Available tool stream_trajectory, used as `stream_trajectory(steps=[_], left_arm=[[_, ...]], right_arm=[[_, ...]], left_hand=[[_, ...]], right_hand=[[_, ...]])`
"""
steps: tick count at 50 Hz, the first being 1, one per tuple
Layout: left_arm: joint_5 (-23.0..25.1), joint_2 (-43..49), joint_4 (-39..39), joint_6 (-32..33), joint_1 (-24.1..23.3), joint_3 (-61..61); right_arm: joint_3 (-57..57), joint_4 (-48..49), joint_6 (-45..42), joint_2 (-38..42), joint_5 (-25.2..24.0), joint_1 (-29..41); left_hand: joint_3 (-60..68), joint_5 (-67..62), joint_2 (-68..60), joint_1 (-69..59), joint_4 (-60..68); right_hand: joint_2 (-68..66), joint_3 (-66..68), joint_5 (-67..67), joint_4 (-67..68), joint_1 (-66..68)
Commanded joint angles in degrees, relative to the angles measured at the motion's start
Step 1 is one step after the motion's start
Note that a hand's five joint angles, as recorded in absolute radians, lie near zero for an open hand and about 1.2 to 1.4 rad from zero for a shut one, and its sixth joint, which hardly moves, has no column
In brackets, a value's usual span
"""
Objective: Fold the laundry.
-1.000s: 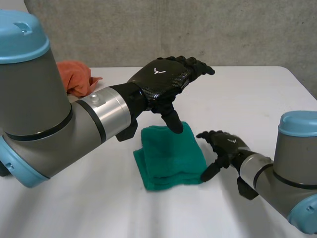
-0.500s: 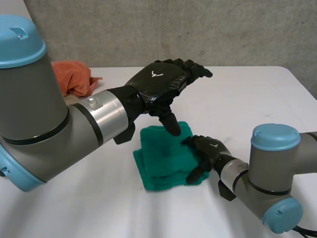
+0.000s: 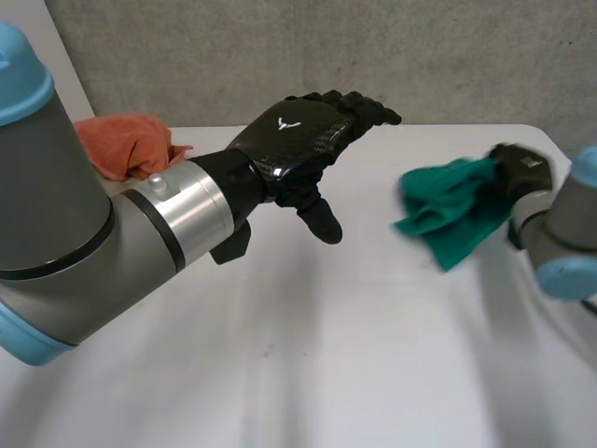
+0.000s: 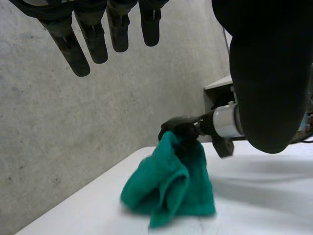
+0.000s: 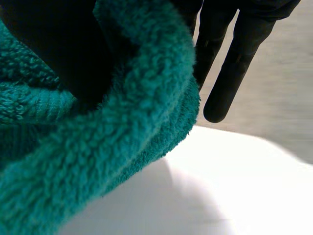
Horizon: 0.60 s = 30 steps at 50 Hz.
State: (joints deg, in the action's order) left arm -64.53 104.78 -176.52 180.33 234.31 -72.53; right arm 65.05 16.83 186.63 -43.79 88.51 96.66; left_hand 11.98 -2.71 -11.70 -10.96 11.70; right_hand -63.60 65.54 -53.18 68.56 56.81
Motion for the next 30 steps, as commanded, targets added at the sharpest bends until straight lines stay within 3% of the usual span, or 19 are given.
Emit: stream_trajectory(steps=[1, 4, 9, 14, 15, 16, 18, 23, 30], left_arm=[[0.02, -1.33, 0.04, -0.07, -0.43, -0.25], [0.11, -1.42, 0.04, -0.07, -0.61, -0.16], [0.2, -1.16, 0.12, -0.07, -1.31, 0.02], [0.11, -0.81, 0.12, 0.29, -2.02, 0.28], [0.11, -0.63, 0.12, 0.29, -2.19, 0.37], [0.11, -0.45, 0.12, 0.29, -2.37, 0.63], [0.11, -0.28, 0.21, 0.29, -2.54, 0.89], [0.02, -0.28, 0.39, 0.11, -3.07, 1.33], [0.02, -0.98, 0.21, 0.02, -3.25, 0.9]], right_arm=[[-29.31, -10.66, -1.7, 16.77, 2.98, -10.51], [-37.6, -13.39, -2.67, 21.54, 2.11, -12.54], [-51.4, -19.8, -4.43, 30.15, -3.33, -14.91], [-51.96, -20.34, -4.52, 30.52, -4.58, -15.97], [-51.61, -20.34, -4.52, 30.26, -4.75, -16.06], [-51.08, -20.34, -4.52, 29.99, -4.93, -16.32], [-50.55, -20.17, -4.61, 29.64, -4.75, -16.41], [-48.36, -20.17, -5.75, 28.15, -3.0, -18.17], [-41.86, -16.75, -17.6, 24.81, 4.56, -20.01]], left_hand=[[-1.98, 2.71, 1.7, 0.96, -1.7], [-1.98, 2.71, 1.7, 0.96, -1.7], [-1.98, 2.71, 1.7, 0.96, -1.7], [-1.98, 2.71, 1.7, 0.96, -1.7], [-1.98, 2.71, 1.7, 0.96, -1.7], [-1.98, 2.71, 1.7, 0.96, -1.7], [-1.98, 2.71, 1.7, 0.96, -1.7], [-1.98, 2.71, 1.7, 0.96, -1.7], [-1.98, 2.71, 1.7, 0.96, -1.7]], right_hand=[[-16.4, 14.46, -16.82, 11.44, 23.19], [-16.4, 14.46, -16.82, 11.44, 23.19], [-16.4, 14.46, -16.82, 11.44, 23.19], [-16.4, 14.46, -16.82, 11.44, 23.19], [-2.39, 0.45, -2.8, -2.57, 9.18], [53.6, -55.54, 53.18, -58.56, -46.81], [48.53, -50.47, 48.11, -53.49, -41.73], [53.6, -55.54, 53.18, -58.56, -46.81], [53.6, -55.54, 53.18, -58.56, -46.81]])
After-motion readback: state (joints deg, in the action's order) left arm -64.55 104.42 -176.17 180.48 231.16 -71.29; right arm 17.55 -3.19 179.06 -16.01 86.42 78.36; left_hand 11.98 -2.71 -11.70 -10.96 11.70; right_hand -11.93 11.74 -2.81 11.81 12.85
